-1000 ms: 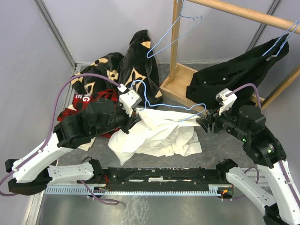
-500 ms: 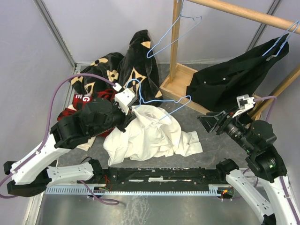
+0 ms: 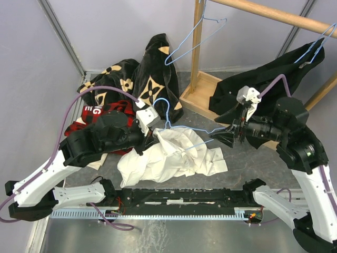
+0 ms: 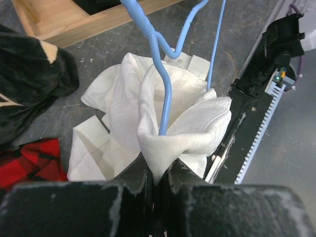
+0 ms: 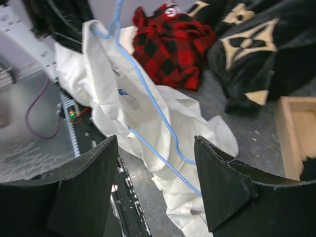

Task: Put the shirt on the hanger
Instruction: Hang the shirt on the hanger.

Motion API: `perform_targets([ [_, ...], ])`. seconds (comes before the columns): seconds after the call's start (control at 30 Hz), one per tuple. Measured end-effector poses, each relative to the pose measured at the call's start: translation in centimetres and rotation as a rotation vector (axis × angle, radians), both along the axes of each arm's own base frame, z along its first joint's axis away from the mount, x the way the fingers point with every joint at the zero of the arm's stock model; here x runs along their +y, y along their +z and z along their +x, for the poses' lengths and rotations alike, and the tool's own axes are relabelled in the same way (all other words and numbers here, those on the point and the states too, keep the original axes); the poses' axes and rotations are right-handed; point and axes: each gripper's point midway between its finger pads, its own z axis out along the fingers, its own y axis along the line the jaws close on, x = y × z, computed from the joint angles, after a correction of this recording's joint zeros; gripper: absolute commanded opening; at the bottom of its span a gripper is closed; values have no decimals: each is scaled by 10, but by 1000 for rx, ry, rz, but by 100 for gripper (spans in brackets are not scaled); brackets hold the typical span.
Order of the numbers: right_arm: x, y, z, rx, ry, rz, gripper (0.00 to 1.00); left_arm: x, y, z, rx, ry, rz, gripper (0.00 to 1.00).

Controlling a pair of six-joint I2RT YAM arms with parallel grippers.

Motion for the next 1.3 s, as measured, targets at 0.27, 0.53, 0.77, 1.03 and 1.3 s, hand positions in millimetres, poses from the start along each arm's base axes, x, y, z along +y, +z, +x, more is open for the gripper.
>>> perform_targets([
  [0.27, 31, 2, 2, 28, 217, 63, 72, -11, -8, -4, 34, -49, 18, 3],
  [0.53, 53, -8, 4, 66, 308, 75, 72, -15, -11, -5, 31, -83, 34, 3],
  [0.77, 69, -29, 0, 71, 363, 15, 69, -16, -6, -7, 28, -98, 23, 3],
  [1.03, 68, -60, 11, 94, 328, -65, 25, -17, -6, -9, 28, -113, 22, 3],
  [1.3, 75, -64, 1, 104, 389, -64, 0, -15, -7, -6, 28, -95, 24, 5],
])
